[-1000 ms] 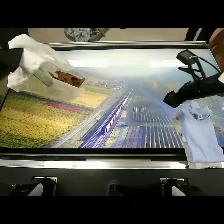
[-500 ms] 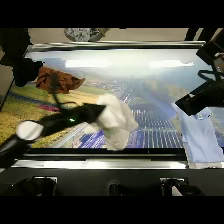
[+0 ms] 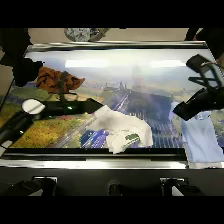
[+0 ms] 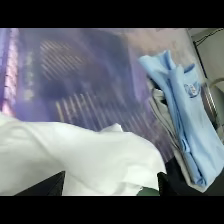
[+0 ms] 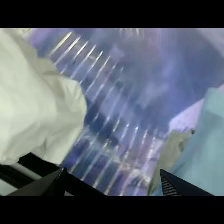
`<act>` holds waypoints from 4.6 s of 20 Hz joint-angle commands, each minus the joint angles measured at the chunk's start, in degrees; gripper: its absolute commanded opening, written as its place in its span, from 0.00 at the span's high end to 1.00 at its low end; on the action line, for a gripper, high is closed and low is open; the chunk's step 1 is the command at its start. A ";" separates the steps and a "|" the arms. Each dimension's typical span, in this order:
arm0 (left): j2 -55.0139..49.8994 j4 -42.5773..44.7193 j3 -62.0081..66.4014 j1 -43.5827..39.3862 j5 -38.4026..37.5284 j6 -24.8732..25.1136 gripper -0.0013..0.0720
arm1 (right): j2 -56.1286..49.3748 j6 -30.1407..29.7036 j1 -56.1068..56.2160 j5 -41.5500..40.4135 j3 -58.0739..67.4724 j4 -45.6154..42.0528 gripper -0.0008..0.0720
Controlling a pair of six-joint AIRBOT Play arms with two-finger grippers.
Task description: Fold the shirts.
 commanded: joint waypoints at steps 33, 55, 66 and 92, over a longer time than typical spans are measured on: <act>-14.53 14.36 -9.57 -1.03 6.71 -9.62 0.95 | -10.71 -4.00 0.02 -27.67 -44.46 25.27 0.01; -6.49 14.45 -5.99 1.62 6.34 -6.95 0.95 | -21.46 -5.11 -3.78 -15.04 -28.46 22.34 0.94; 14.62 14.47 49.33 21.09 13.03 -4.48 0.95 | 16.35 6.80 -3.78 -30.64 22.36 -4.70 0.94; -33.11 15.43 47.56 21.42 2.08 -4.52 0.95 | -37.62 10.80 -3.74 -8.00 13.44 17.42 0.94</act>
